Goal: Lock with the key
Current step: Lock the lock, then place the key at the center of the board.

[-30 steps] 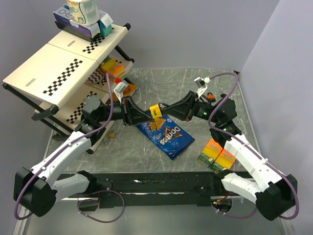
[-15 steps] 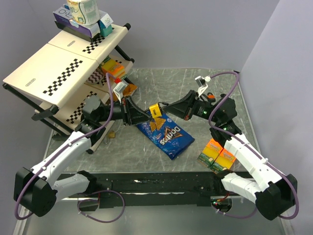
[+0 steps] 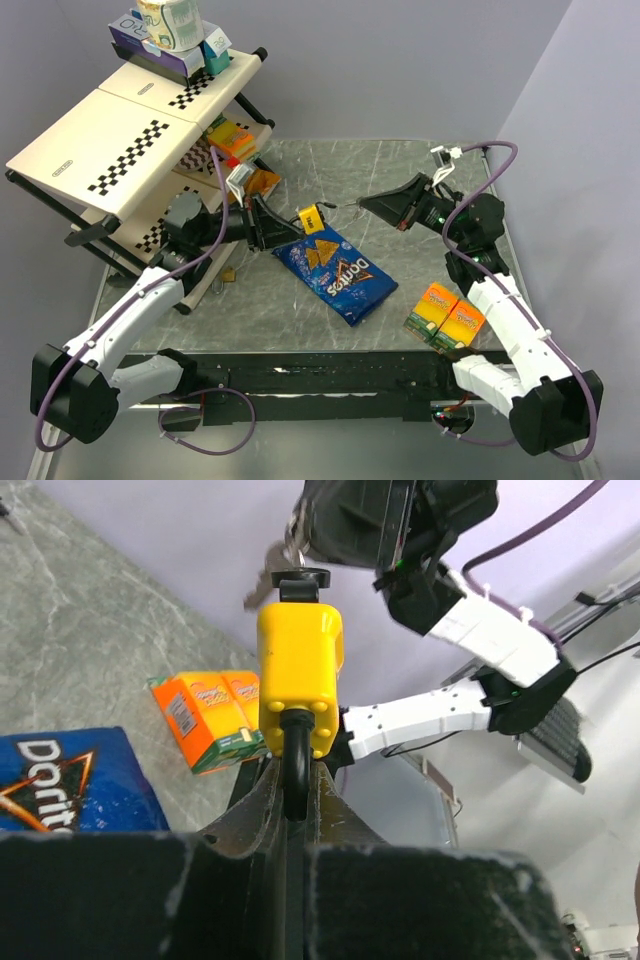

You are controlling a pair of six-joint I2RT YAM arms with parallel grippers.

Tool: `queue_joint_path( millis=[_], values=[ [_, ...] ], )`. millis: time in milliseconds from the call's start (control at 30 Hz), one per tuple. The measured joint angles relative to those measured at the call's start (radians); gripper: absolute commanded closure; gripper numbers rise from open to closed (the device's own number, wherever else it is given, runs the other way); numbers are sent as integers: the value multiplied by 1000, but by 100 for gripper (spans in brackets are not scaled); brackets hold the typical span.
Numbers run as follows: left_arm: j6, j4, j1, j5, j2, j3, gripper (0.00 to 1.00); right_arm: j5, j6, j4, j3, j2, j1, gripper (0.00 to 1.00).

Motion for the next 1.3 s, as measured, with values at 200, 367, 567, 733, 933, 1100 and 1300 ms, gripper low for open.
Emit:
queue_joint_path(
  millis=[200, 367, 567, 733, 933, 1100, 1300],
  values=[
    [138, -154, 0, -2, -1, 5, 99, -38, -185, -172, 69, 48, -108, 100],
    [373, -417, -1, 4, 48, 92, 99, 13, -529, -470, 258, 217, -143, 100],
    [554, -602, -2, -6, 55, 105, 99, 177, -831, -753, 402, 463, -183, 100],
    [608, -649, -2, -12, 56, 105, 99, 274, -946, -911, 563, 705, -233, 100],
    [621, -648, -2, -13, 70, 105, 99, 287, -976, -1008, 742, 971, -274, 100],
    [629, -651, -2, -18, 77, 105, 99, 298, -977, -1034, 814, 1089, -290, 100],
    [629, -649, -2, -24, 74, 98, 99, 314, -984, -1048, 906, 1164, -293, 100]
  ],
)
